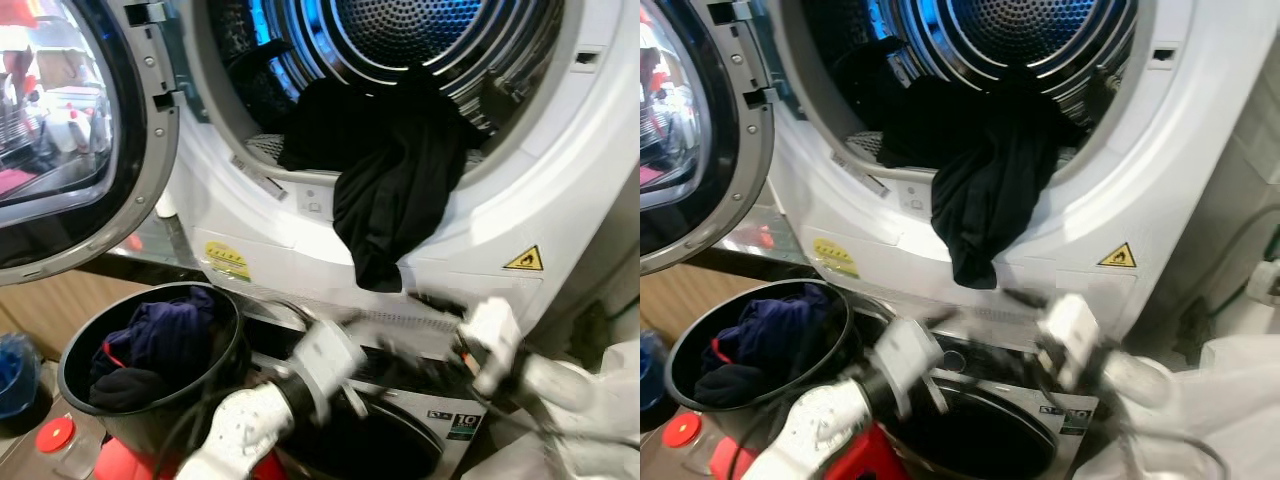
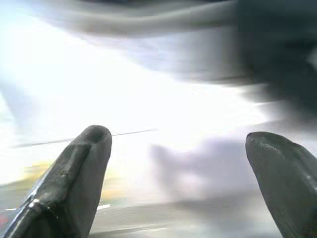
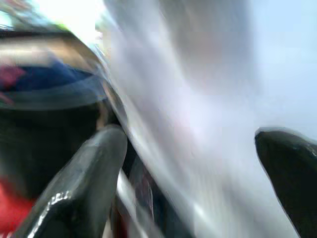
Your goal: Clothes washing
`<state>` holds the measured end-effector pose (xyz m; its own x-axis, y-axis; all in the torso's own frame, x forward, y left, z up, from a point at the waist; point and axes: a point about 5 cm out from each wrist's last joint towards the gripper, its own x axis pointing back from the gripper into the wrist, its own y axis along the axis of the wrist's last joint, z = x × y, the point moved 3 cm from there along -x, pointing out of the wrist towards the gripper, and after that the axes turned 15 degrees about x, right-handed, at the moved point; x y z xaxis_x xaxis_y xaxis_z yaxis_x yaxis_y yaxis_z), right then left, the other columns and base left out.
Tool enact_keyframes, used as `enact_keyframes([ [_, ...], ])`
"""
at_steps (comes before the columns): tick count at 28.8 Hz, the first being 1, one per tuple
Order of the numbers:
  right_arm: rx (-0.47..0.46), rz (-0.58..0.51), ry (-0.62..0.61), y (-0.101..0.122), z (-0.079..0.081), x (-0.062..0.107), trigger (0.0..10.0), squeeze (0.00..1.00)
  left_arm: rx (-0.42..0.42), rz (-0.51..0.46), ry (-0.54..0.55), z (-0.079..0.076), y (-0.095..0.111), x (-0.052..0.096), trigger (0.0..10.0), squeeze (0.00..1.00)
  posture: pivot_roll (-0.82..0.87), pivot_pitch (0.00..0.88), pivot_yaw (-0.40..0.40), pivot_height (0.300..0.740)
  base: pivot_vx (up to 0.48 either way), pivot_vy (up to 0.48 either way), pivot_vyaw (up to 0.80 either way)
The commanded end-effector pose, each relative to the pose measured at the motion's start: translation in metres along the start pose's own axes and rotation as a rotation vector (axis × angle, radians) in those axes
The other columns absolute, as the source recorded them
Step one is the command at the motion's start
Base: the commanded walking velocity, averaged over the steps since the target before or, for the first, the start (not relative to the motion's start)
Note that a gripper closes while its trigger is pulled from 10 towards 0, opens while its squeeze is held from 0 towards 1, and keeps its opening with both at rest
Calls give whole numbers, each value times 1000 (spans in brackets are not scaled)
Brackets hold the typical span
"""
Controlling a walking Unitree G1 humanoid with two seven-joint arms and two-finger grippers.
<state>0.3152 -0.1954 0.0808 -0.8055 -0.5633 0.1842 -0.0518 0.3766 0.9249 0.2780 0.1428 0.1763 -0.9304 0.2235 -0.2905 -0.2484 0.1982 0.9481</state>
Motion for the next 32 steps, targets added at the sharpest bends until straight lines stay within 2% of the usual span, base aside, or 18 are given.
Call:
enact_keyframes([
  [1,-42,-10,-71,-1,-9,3,10000,0,12,37,74,21,-13,21,10000,0,-48,41,91,740,0,0,0],
  [4,-38,-6,-76,-4,-8,6,10000,0,-33,107,-46,8,-26,37,10000,0,-56,41,90,740,0,0,0],
  [5,-44,-7,-66,-8,-6,9,10000,0,-29,198,-140,-5,-43,53,10000,0,-61,41,90,740,0,0,0],
  [6,-38,-11,-63,-12,-4,12,10000,0,25,305,-118,-2,-64,70,10000,0,-65,41,90,740,0,0,0],
  [7,-33,-8,-67,-13,-4,12,10000,0,40,342,-95,1,-71,76,10000,0,-64,43,91,740,0,0,0],
  [8,-40,-11,-76,-14,-5,14,10000,0,15,383,-93,8,-79,82,10000,0,-63,42,91,740,0,0,0],
  [10,-65,-34,-84,-13,-7,17,10000,0,38,492,-25,26,-99,95,10000,0,-56,41,93,740,0,0,0],
  [11,-94,-72,-90,-8,-9,19,10000,0,-3,607,-1,38,-119,108,10000,0,-58,43,91,740,0,0,0],
  [12,-101,-80,-92,-7,-10,19,10000,0,-20,628,-4,40,-123,111,10000,0,-58,43,91,740,0,0,0],
  [16,-120,-166,-48,8,-8,18,10000,0,229,787,79,45,-164,125,10000,0,-56,39,92,740,0,0,0],
  [17,-123,-200,-24,15,-4,18,10000,0,211,862,89,49,-183,129,10000,0,-62,31,88,740,0,0,0],
  [21,-135,-219,47,15,7,26,10000,0,221,991,55,48,-206,136,10000,0,-71,15,88,740,0,0,0],
  [25,-133,-195,47,9,9,32,10000,0,260,1030,19,46,-212,138,10000,0,-93,11,87,740,0,0,0],
  [26,-138,-177,24,4,8,36,10000,0,186,1039,-119,40,-210,133,10000,0,-102,6,92,740,0,0,0],
  [27,-140,-173,21,3,8,38,10000,0,148,1008,-180,39,-206,126,10000,0,-102,6,92,740,0,0,0],
  [28,-140,-173,21,3,8,38,10000,0,148,1008,-180,39,-206,126,10000,0,-102,6,92,740,0,0,0],
  [29,-144,-178,22,5,10,40,10000,0,104,873,-292,35,-187,96,10000,0,-111,5,97,740,0,0,0],
  [32,-156,-188,22,7,11,41,10000,0,52,786,-491,19,-170,72,10000,0,-105,4,97,740,0,0,0],
])
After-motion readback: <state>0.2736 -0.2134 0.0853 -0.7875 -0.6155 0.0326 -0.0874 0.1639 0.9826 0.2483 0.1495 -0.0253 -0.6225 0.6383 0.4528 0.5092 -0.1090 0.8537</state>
